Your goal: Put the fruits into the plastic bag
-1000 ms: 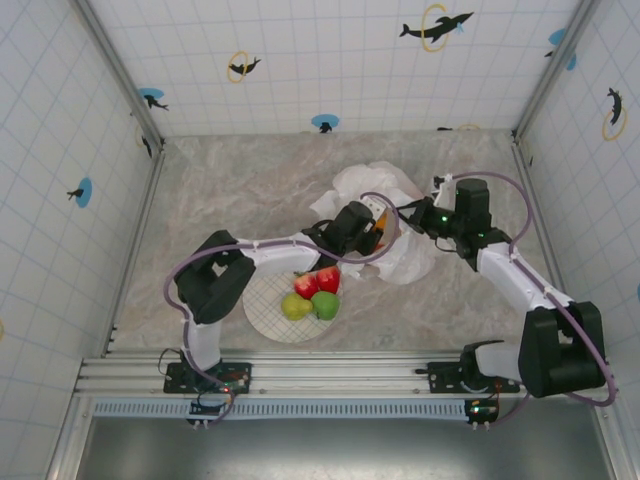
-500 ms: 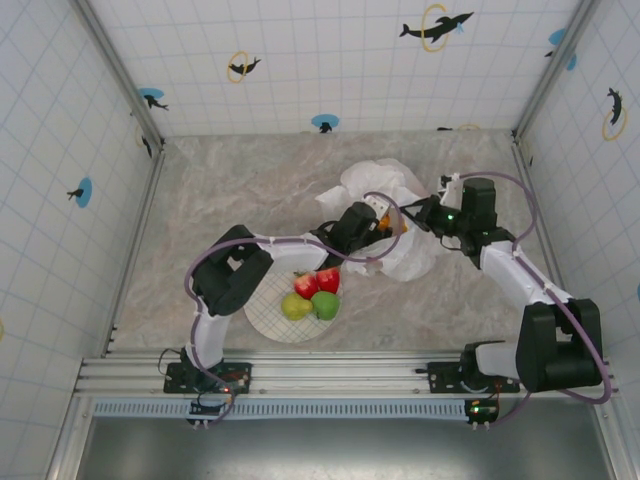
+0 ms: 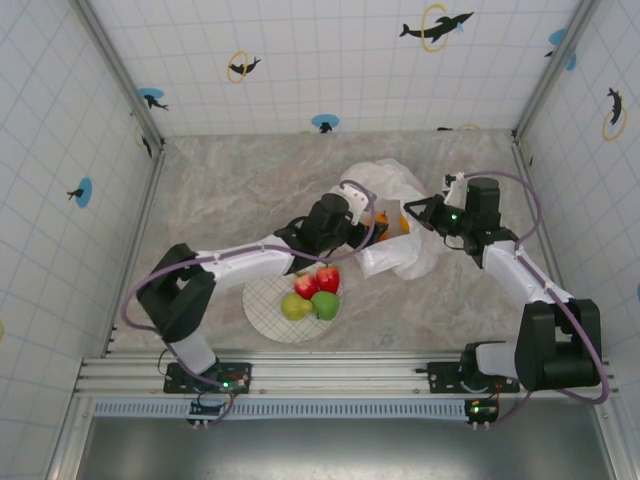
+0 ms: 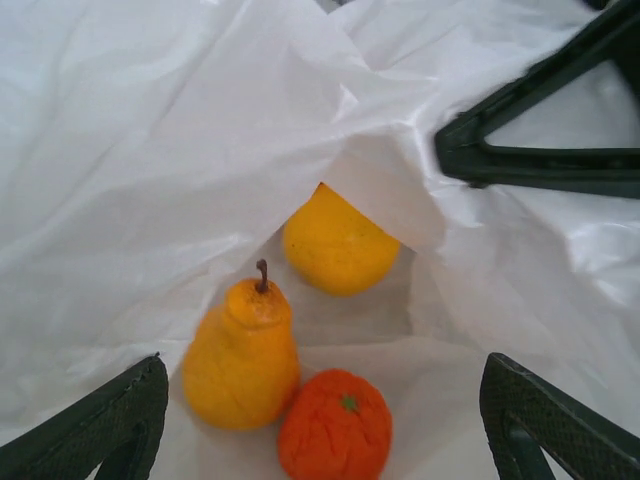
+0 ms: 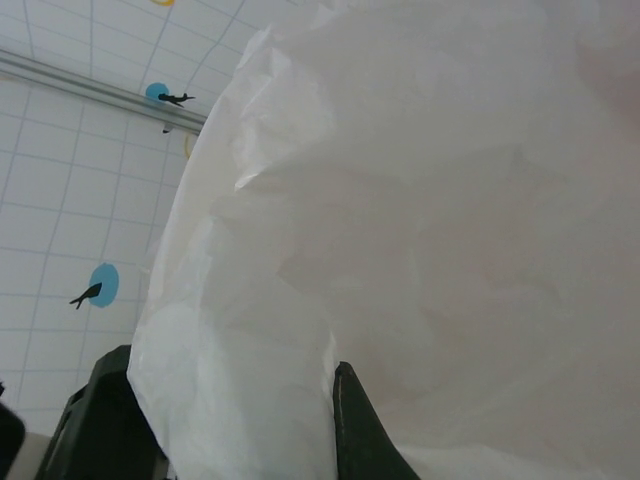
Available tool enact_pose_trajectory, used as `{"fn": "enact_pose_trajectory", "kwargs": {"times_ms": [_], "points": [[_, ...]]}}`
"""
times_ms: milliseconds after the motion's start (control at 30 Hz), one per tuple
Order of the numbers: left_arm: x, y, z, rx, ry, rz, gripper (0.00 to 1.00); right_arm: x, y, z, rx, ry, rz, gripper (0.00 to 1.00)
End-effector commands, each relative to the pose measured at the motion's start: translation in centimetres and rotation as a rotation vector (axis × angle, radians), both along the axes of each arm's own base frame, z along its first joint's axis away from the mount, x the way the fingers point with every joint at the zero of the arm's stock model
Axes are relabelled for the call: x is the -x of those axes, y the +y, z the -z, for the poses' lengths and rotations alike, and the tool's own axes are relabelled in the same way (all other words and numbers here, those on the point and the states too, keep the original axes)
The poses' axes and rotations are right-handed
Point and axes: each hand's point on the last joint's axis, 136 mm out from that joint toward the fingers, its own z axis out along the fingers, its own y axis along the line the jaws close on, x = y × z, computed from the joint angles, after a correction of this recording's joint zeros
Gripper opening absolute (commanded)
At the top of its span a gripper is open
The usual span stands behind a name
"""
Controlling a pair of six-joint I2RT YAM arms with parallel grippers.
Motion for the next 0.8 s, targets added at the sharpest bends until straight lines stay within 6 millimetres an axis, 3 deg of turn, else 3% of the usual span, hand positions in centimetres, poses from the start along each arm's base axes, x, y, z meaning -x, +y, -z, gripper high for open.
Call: {"fn": "enact_pose_trajectory", "kwargs": {"times_ms": [0,33,133,333,433,567,767], "points": [[2.7,1.2,0.0,0.038,0.105,0.073,0.82,-0.4,-0.3,0.3,0.019,-0.004,0.010,0.00],[3.1,1.3,-0.6,0.054,0.108,0.090,0.82,-0.4,-0.4,0.4,0.019,-0.002,0.012,0.00],[4.6,3.2,0.0,0.064,0.161,0.113,0.81,-0.4,-0.4,0.4,0.021,-0.002,0.014,0.00],[4.5,7.6,0.2,0.174,0.273,0.029,0.80,-0.4,-0.4,0.4,0.021,-0.006,0.016,0.00],[3.4,9.7,1.0,0.205,0.311,-0.057,0.79,-0.4,-0.5,0.5,0.022,-0.005,0.017,0.00],[0.3,12.5,3.6,0.213,0.420,-0.236,0.74,-0.4,-0.5,0.6,0.020,-0.005,0.018,0.00],[-2.5,11.8,6.7,0.179,0.493,-0.274,0.69,-0.5,-0.5,0.2,0.021,-0.018,0.018,0.00]]}}
